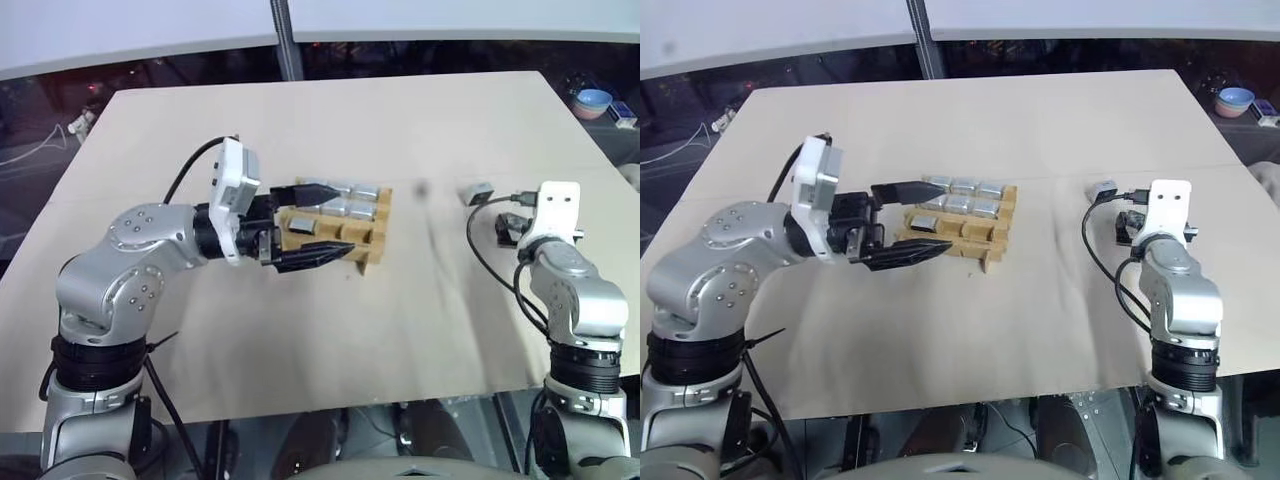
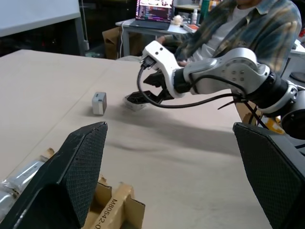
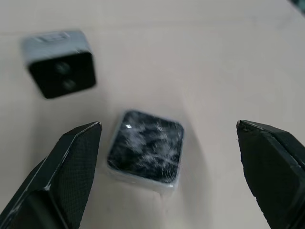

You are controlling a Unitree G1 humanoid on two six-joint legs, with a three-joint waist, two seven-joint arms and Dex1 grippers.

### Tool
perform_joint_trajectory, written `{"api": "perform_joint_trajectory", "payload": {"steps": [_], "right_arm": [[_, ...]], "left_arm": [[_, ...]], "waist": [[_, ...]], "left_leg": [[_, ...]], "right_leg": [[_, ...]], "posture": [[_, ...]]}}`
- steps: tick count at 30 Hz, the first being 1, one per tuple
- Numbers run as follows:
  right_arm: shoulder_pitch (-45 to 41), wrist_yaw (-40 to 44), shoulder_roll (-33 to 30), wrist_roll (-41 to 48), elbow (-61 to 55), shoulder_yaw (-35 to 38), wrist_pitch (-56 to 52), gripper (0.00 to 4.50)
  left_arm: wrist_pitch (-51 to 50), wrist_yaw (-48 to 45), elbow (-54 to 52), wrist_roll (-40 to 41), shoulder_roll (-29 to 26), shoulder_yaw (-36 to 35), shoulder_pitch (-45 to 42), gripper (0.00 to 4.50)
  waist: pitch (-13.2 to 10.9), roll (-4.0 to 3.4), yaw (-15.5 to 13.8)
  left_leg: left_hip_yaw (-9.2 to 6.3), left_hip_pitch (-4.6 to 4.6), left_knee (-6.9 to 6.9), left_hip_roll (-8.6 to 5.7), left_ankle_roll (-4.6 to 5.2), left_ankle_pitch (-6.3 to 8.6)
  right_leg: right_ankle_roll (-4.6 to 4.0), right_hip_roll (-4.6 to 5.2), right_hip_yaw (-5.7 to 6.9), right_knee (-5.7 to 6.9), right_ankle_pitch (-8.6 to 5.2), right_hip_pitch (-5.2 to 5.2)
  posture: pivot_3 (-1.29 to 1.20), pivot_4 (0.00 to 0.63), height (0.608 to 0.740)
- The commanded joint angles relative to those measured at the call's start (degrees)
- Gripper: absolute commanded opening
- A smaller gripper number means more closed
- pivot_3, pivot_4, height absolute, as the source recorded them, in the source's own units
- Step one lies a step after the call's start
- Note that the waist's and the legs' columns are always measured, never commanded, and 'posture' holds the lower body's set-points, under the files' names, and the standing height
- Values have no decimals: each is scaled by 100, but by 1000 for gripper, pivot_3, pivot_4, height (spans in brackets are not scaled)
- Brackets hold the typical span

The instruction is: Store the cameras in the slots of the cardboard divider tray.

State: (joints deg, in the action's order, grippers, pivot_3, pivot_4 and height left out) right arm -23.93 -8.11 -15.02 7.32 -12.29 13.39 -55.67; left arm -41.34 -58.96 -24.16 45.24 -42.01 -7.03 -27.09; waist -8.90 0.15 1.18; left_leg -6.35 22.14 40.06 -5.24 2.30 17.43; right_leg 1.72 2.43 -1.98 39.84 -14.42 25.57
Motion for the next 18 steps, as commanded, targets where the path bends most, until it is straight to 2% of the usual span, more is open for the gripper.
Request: {"api": "perform_joint_trajectory", "payload": {"steps": [1, 5, 6, 8, 10, 11, 14, 18], "right_arm": [[-54, -4, 71, -64, 96, 68, 190, 4500], [-108, -11, 204, -68, 475, 132, 440, 4500], [-113, 10, 207, -65, 526, 137, 492, 3966], [-111, 51, 182, -76, 563, 115, 560, 3232], [-63, 159, 74, -138, 526, -22, 660, 2223], [2, 267, -36, -192, 424, -139, 714, 1965], [370, 821, -486, -305, -154, -549, 1112, 1971], [1376, 3284, -2050, 42, -2319, -1520, 2794, 1971]], "left_arm": [[44, 24, -148, 126, -135, -207, -4, 4394], [84, 42, -187, 139, -158, -208, 63, 4394], [84, 52, -200, 144, -162, -211, 80, 4500], [81, 67, -209, 144, -178, -213, 103, 4500], [57, 108, -198, 145, -189, -211, 108, 4500], [-18, 227, -170, 168, -157, -217, 97, 4500], [-361, 870, -121, 129, -35, -163, -18, 4500], [-2152, 1686, 442, 1308, 63, -232, -828, 4500]], "waist": [[0, 0, -1], [0, 0, 1], [0, 0, 3], [0, 0, 4], [0, 1, -10], [0, 1, -19], [0, 1, -41], [-4, 2, -29]], "left_leg": [[2, -2, -1, 0, 0, 0], [8, -7, -4, 2, 0, 0], [13, -8, -5, 2, 0, 0], [16, -14, -7, 2, 1, 0], [17, -15, -8, 3, 1, 0], [16, -15, -8, 3, 1, 0], [16, -13, -8, 3, 1, 1], [15, -3, -10, 4, 4, 2]], "right_leg": [[0, -1, -2, 0, 0, 0], [0, -4, -9, 0, 0, -2], [0, -4, -14, 0, 0, -1], [0, -5, -17, 0, 0, -6], [0, -5, -18, 0, 0, -6], [0, -5, -16, 0, 0, -8], [0, -4, -16, -3, 0, -8], [3, -6, -15, -5, -1, 2]], "posture": [[0, 150, 740], [0, 150, 740], [0, 150, 740], [0, 150, 740], [0, 150, 740], [0, 150, 740], [0, 150, 740], [0, 150, 740]]}}
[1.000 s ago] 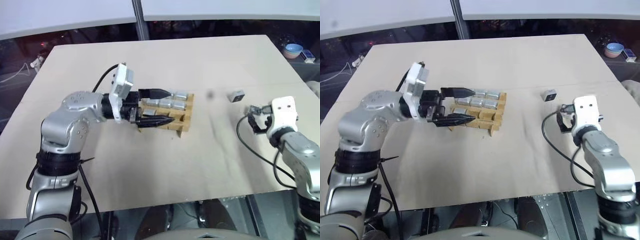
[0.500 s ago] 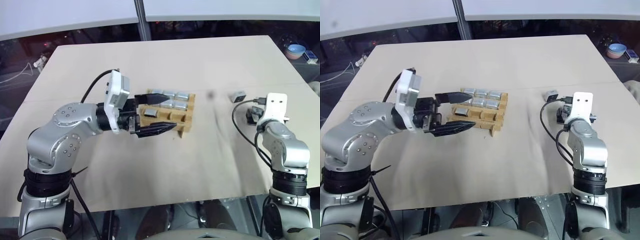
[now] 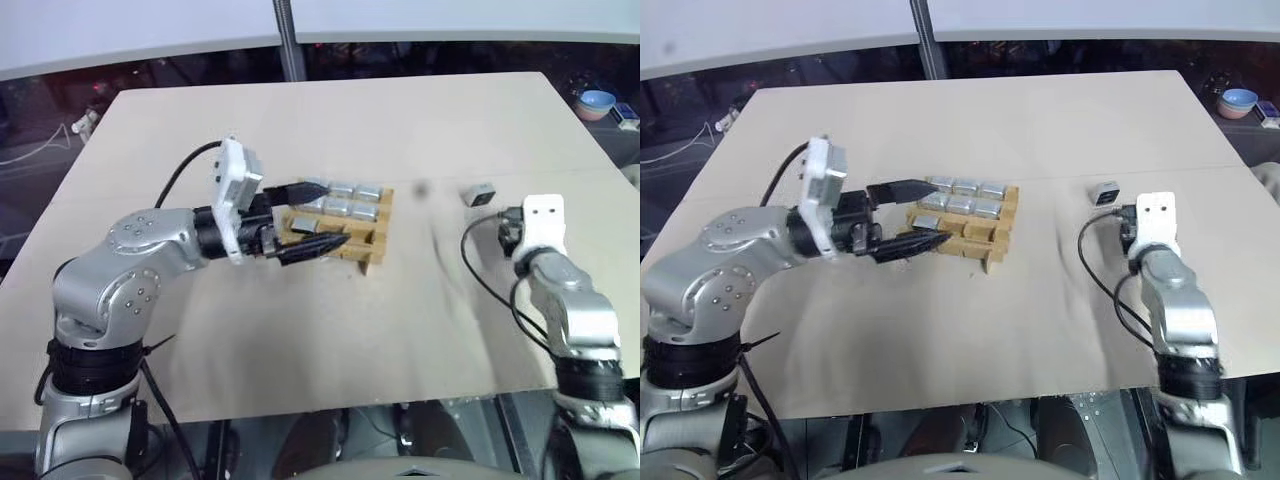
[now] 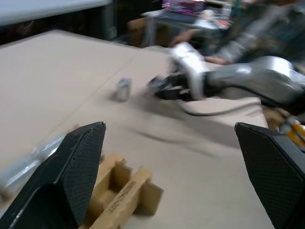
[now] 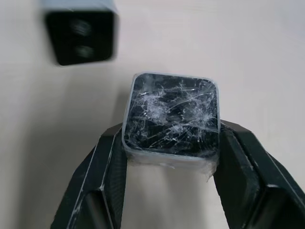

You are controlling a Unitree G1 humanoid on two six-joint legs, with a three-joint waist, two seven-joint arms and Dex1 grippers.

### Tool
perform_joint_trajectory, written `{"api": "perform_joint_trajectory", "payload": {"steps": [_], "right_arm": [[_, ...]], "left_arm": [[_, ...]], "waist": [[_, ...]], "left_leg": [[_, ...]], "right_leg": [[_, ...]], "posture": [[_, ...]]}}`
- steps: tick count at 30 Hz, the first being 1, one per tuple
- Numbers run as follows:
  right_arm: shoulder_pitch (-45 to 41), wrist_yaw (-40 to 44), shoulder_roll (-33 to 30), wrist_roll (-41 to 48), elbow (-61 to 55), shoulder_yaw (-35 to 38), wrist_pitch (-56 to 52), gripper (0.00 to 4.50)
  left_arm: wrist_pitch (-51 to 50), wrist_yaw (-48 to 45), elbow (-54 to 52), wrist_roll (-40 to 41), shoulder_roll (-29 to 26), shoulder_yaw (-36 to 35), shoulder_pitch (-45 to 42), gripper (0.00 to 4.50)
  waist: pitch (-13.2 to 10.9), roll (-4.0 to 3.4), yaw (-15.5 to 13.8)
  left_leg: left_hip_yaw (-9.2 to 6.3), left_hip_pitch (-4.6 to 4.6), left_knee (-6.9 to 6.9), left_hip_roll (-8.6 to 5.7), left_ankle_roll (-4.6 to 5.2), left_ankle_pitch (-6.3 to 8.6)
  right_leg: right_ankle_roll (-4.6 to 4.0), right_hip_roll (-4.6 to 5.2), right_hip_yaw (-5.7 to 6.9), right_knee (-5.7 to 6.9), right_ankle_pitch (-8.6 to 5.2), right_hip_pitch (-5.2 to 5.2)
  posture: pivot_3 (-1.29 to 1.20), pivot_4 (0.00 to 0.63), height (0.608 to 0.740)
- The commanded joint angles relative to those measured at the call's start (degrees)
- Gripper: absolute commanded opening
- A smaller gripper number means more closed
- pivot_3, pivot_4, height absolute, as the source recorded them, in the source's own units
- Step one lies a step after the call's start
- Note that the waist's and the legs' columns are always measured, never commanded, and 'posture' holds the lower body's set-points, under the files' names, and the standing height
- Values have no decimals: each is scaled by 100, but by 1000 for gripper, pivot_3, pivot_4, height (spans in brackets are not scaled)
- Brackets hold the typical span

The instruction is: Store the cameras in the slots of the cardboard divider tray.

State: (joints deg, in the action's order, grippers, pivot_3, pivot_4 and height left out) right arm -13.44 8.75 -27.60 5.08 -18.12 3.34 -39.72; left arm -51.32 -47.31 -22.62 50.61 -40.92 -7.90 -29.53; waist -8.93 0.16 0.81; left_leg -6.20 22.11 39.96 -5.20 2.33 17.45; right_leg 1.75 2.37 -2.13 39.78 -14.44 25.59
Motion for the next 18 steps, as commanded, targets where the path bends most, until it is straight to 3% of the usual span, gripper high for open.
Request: {"api": "perform_joint_trajectory", "payload": {"steps": [1, 4, 8, 16, 18], "right_arm": [[456, 2021, -1074, 431, -2162, -592, 1382, 1971], [42, 2554, -1262, 961, -2854, -761, 1440, 1971], [-639, 2926, -1277, 734, -2755, -1245, 1770, 1971], [-761, 3116, -1200, 237, -2445, -1627, 2343, 1971], [-737, 3142, -1173, 179, -2405, -1635, 2442, 1971]], "left_arm": [[-1645, 604, 568, 1136, -43, -165, -837, 4500], [-2614, 860, 1352, 1817, 201, -183, -1484, 4500], [-3418, 1223, 1862, 2232, 527, -141, -1920, 4500], [-3784, 1566, 1892, 2450, 710, -241, -2125, 4500], [-3769, 1627, 1859, 2416, 716, -224, -2086, 3998]], "waist": [[-1, 2, 26], [-2, 23, 175], [2, 32, 145], [-2, 37, 21], [-2, 37, 5]], "left_leg": [[-1, 0, 1, 1, 1, 0], [-2, -36, -2, 18, 0, 2], [-2, -52, 5, 16, -1, 2], [-12, -22, 8, 12, -3, 2], [-12, -23, 8, 12, -3, 2]], "right_leg": [[1, -2, 2, 1, -1, -2], [3, -16, 3, -6, -1, -39], [3, -16, -1, -2, 0, -49], [1, -10, 4, -11, 1, -27], [1, -10, 3, -10, 1, -26]], "posture": [[0, 150, 740], [0, 150, 740], [0, 150, 740], [0, 150, 740], [0, 150, 740]]}}
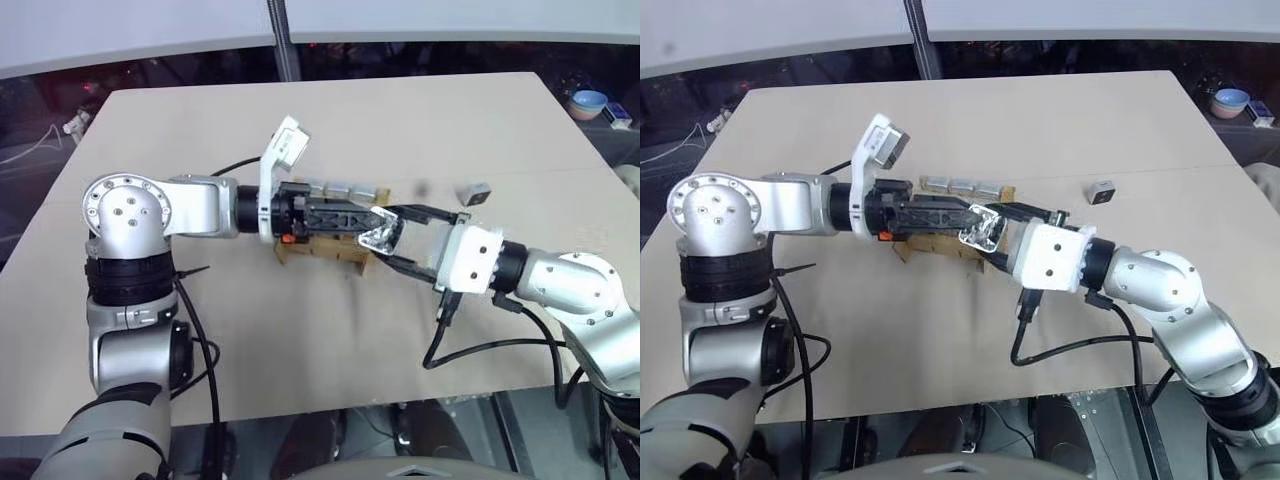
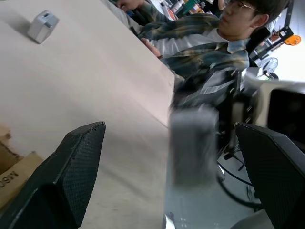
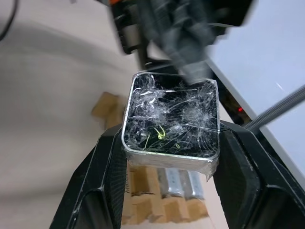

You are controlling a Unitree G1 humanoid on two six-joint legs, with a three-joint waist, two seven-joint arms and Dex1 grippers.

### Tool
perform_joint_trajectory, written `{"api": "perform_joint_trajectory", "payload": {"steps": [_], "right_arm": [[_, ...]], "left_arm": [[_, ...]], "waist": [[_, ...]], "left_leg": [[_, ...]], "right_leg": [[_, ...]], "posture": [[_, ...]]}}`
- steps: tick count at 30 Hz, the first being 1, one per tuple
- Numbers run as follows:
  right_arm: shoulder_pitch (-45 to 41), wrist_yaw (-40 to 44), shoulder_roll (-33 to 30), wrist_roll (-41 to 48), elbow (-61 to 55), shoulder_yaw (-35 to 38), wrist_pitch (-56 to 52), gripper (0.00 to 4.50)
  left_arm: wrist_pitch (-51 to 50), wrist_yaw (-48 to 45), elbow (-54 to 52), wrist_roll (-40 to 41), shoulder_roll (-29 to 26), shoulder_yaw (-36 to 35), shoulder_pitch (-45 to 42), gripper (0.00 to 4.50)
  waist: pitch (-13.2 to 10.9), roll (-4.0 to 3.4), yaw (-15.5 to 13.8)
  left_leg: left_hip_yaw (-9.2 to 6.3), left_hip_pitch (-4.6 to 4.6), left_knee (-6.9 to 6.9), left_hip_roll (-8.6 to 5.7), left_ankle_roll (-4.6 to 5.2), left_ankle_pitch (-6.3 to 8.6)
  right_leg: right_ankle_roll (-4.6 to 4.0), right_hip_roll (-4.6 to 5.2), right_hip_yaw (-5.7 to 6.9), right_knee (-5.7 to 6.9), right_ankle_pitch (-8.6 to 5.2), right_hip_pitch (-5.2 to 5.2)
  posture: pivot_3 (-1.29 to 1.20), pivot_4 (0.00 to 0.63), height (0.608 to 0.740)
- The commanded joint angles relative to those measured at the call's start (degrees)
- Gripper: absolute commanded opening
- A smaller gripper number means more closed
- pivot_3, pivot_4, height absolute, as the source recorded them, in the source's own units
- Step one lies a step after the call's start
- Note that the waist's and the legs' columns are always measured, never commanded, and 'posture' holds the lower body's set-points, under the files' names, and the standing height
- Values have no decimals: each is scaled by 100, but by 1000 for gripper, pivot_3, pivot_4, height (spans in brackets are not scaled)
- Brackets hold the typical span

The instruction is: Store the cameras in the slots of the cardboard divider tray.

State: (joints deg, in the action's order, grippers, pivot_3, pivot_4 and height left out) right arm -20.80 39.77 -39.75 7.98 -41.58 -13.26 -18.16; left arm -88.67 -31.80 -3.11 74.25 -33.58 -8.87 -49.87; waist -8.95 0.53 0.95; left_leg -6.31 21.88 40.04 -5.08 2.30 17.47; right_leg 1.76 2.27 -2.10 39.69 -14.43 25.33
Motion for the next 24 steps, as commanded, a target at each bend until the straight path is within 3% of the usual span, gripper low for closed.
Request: {"api": "perform_joint_trajectory", "payload": {"steps": [1, 8, 10, 14, 16, 20, 24], "right_arm": [[4, 52, 67, -120, -42, 33, 317, 1971], [-195, 177, 208, -103, 73, 72, 272, 1971], [-324, 219, 266, -32, 174, 100, 215, 1971], [-455, 174, 393, 86, 184, 198, -62, 3824], [-272, -52, 422, 126, 25, 419, -517, 4371], [473, 40, 570, 1463, -164, 1550, -1139, 4371], [1066, 999, -109, 2351, 309, 2746, -1127, 4371]], "left_arm": [[-49, 107, -64, 104, 6, -150, -58, 3758], [-136, 160, -21, 266, 53, -155, -92, 665], [-160, 202, 11, 327, 90, -172, -91, 696], [27, 108, -22, 120, 2, -155, -84, 697], [817, -348, -264, -659, -348, 174, -13, 697], [3121, -2117, -60, -2273, -903, 895, 44, 697], [5178, -3891, 1197, -4079, -1204, 2203, -437, 697]], "waist": [[0, 0, -12], [0, 0, -17], [0, 0, -11], [0, 0, -16], [0, 1, -22], [-1, -1, -65], [-1, -4, -117]], "left_leg": [[0, -1, 0, 0, 0, 0], [0, -1, 0, 0, -1, 0], [0, -2, 0, 0, -1, 0], [0, -1, 0, 0, -1, 0], [-1, 1, 0, 0, -1, 0], [-2, 0, -6, -1, -2, 1], [-4, -4, -14, -9, -1, 0]], "right_leg": [[0, 0, 0, 2, 0, 0], [0, 0, -1, 2, 0, 0], [0, 0, -1, 2, 0, 0], [0, 0, -1, 2, 0, 0], [0, 0, 1, 1, 0, 0], [-2, 2, 0, -2, 0, 0], [-3, 9, 9, -25, 1, -13]], "posture": [[0, 150, 740], [0, 150, 740], [0, 150, 740], [0, 150, 740], [0, 150, 740], [0, 150, 740], [0, 150, 740]]}}
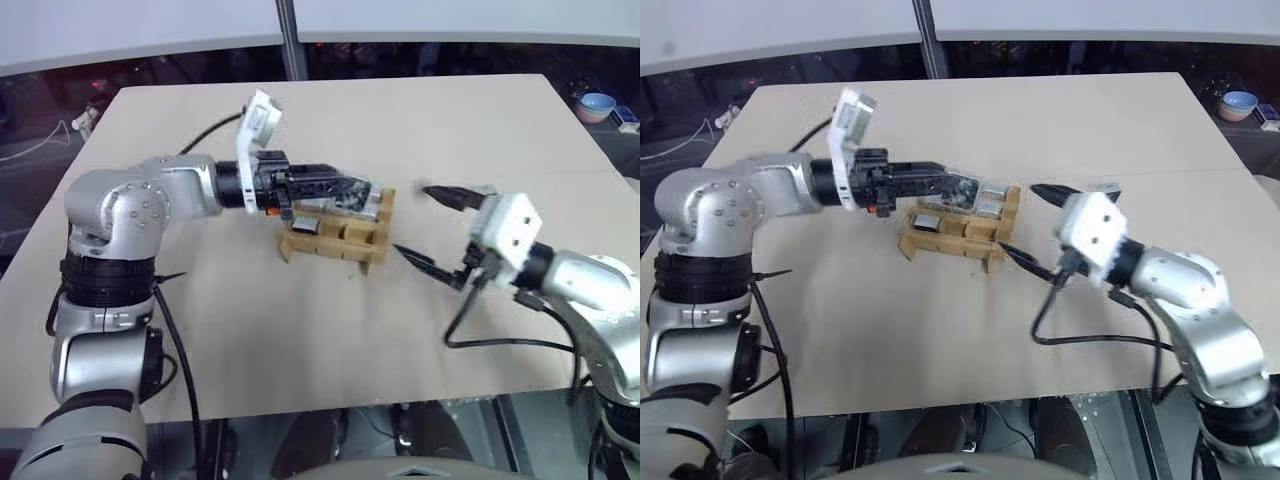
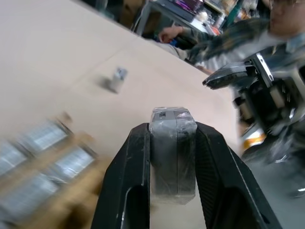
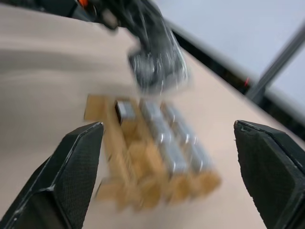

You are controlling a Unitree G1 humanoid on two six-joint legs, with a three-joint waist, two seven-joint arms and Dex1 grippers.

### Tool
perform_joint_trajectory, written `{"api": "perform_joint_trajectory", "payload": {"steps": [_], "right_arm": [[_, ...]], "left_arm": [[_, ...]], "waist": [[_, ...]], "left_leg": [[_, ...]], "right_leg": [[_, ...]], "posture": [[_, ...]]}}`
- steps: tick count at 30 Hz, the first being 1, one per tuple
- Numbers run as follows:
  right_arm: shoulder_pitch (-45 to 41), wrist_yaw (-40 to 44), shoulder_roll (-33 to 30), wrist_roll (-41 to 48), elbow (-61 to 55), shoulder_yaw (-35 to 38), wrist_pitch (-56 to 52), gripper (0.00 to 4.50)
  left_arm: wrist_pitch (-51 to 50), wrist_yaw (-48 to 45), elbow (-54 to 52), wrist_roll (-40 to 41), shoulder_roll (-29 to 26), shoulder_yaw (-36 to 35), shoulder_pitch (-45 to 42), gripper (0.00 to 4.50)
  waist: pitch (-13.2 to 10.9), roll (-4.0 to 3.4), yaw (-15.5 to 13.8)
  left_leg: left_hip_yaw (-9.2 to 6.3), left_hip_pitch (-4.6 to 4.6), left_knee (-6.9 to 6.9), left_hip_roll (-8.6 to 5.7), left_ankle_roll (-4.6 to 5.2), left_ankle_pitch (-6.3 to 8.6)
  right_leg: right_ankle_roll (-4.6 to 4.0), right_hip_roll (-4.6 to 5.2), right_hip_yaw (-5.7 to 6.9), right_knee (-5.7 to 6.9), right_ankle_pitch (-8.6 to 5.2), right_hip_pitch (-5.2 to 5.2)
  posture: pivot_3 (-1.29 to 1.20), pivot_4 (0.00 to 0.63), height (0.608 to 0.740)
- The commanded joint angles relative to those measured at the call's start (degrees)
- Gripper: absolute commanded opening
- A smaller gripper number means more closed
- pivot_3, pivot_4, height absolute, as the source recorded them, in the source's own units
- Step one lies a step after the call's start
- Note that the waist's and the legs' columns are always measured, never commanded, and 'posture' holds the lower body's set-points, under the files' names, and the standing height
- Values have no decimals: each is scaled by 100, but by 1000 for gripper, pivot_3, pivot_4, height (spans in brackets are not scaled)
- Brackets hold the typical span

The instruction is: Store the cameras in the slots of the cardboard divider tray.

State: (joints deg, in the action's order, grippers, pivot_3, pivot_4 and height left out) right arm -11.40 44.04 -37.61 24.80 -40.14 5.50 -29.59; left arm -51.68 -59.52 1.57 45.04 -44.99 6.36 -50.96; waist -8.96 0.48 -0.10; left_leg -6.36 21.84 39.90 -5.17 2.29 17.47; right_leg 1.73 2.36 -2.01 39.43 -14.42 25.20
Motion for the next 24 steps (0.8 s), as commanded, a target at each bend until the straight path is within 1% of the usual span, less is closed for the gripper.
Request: {"api": "perform_joint_trajectory", "payload": {"steps": [1, 3, 5, 10, 13, 16, 19, 24], "right_arm": [[164, 708, -436, 833, 293, 1012, -1, 4371], [203, 886, -622, 1181, 438, 1166, -166, 4371], [157, 921, -710, 1283, 529, 1209, -147, 4371], [177, 800, -730, 1368, 475, 1195, -67, 4371], [299, 700, -712, 1402, 318, 1187, -73, 4371], [451, 637, -732, 1439, 201, 1243, -75, 4371], [601, 557, -751, 1406, 126, 1298, -39, 4371], [725, 457, -747, 1412, 22, 1301, -11, 4371]], "left_arm": [[1973, -1365, 1046, -1535, -13, 891, -446, 697], [2582, -1840, 1631, -2075, 86, 1217, -704, 697], [3453, -2114, 2280, -2660, 250, 1445, -967, 697], [4665, -2543, 3542, -3387, 740, 1555, -1345, 697], [5245, -2702, 4103, -3803, 874, 1602, -1441, 697], [5540, -2861, 4435, -4030, 948, 1582, -1538, 697], [5828, -2918, 4682, -4369, 977, 1676, -1638, 697], [5942, -3040, 4875, -4675, 1042, 1693, -1830, 697]], "waist": [[0, 0, -29], [-1, 2, -41], [-2, 4, -37], [-2, 5, -23], [-2, 7, -2], [-1, 7, 24], [0, 7, 40], [0, 8, 74]], "left_leg": [[-3, -1, 0, 0, 0, 0], [-6, -1, -2, 0, 1, 0], [-11, 3, -8, 2, 2, 0], [-17, 24, -37, 4, 4, 0], [-19, 43, -40, 3, 7, 2], [-35, 69, -26, 3, 7, 1], [-37, 69, -14, 0, 7, 1], [-40, 69, 9, 0, 8, 2]], "right_leg": [[0, -1, 5, -7, 0, -6], [1, -1, 7, -12, 1, -8], [1, -2, 12, -16, 0, -6], [2, -1, 19, -48, 1, 12], [2, 0, 21, -54, 1, 29], [2, 2, 39, -51, 1, 48], [3, 4, 41, -44, 1, 42], [5, 3, 44, -26, 2, 37]], "posture": [[0, 150, 740], [0, 150, 740], [0, 150, 740], [0, 150, 740], [0, 150, 740], [0, 150, 740], [0, 150, 740], [0, 150, 740]]}}
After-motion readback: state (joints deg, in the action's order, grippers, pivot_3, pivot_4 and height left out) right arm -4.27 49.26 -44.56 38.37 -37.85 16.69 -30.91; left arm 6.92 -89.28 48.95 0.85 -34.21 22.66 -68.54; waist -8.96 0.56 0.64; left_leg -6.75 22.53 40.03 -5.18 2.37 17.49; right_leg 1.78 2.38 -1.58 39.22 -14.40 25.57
